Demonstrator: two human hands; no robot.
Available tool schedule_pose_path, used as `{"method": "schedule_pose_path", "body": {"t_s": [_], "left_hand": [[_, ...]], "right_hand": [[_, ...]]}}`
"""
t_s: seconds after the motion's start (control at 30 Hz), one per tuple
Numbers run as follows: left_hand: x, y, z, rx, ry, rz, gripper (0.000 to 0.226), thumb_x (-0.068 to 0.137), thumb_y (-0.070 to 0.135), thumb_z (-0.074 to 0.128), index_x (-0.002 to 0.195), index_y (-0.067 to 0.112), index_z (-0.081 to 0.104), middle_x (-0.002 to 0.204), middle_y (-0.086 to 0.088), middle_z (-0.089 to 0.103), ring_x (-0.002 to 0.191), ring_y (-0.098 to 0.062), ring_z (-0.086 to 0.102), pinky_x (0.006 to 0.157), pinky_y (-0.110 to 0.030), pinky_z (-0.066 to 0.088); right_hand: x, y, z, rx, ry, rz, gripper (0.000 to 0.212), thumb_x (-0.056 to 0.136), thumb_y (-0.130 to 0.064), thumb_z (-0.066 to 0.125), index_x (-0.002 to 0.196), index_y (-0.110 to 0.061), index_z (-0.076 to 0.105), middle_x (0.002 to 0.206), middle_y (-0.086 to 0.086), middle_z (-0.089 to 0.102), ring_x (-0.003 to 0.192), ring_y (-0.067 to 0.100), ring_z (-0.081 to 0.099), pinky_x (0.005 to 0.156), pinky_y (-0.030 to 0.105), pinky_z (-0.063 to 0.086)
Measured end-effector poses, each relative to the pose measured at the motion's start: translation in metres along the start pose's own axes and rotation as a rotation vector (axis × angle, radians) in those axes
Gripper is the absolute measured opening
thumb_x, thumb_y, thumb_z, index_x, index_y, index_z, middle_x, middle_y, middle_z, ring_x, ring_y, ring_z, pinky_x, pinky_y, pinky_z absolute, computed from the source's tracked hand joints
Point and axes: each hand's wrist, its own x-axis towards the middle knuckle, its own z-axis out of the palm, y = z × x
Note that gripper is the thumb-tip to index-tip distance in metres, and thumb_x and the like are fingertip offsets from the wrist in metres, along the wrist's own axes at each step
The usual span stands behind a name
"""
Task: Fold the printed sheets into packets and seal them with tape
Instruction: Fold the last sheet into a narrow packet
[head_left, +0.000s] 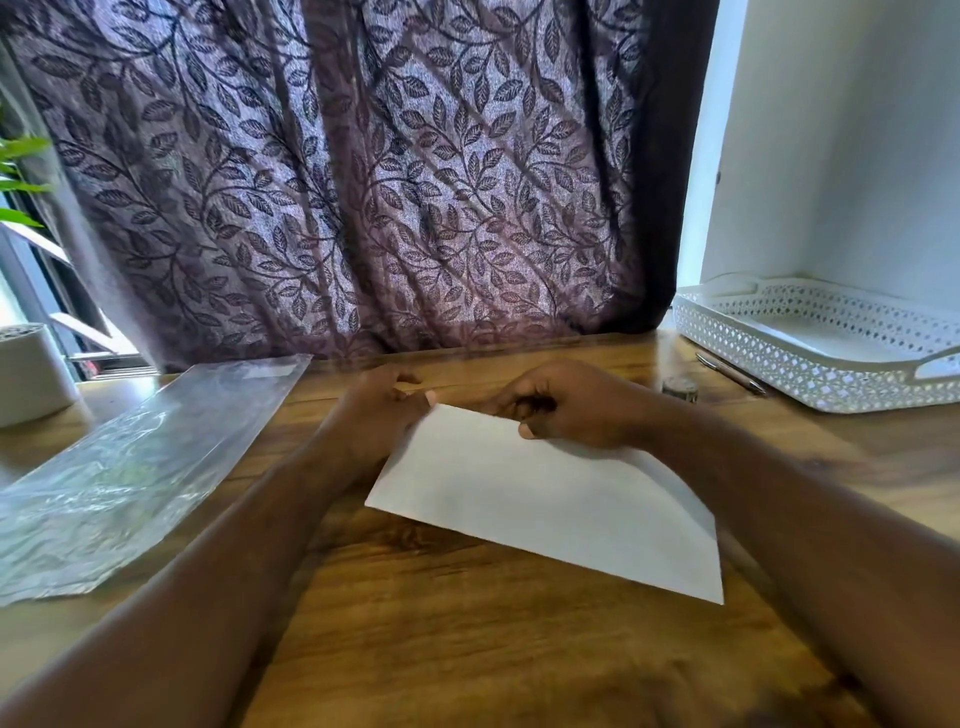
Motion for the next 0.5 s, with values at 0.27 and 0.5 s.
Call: {"method": "schedule_pose_path", "body": {"t_s": [0.27,0.5], "left_hand": [[0.0,-0.021,-0.023,-0.225,0.164,-0.131,0.02,0.086,0.004,0.072,0.074,0.021,0.074,0.085,-0.006,0.074,0.08,-0.025,0.067,0.082,-0.037,0.054],[0.005,-0.025,-0.033,-0.069,0.049,-0.176,0.01,0.082,0.0,0.076,0.074,0.006,0.074,0.068,-0.009,0.069,0.063,-0.024,0.06,0.065,-0.025,0.049]], "right_hand": [[-0.024,0.022,-0.038,-0.089,-0.149,0.241,0.016,0.093,-0.023,0.071,0.101,-0.01,0.073,0.086,0.0,0.072,0.069,0.009,0.063,0.056,0.026,0.05],[-0.033,0.053,-0.054,0.074,-0.072,0.4,0.012,0.091,0.003,0.065,0.102,-0.001,0.069,0.079,0.02,0.069,0.062,0.021,0.063,0.045,0.021,0.046]]}}
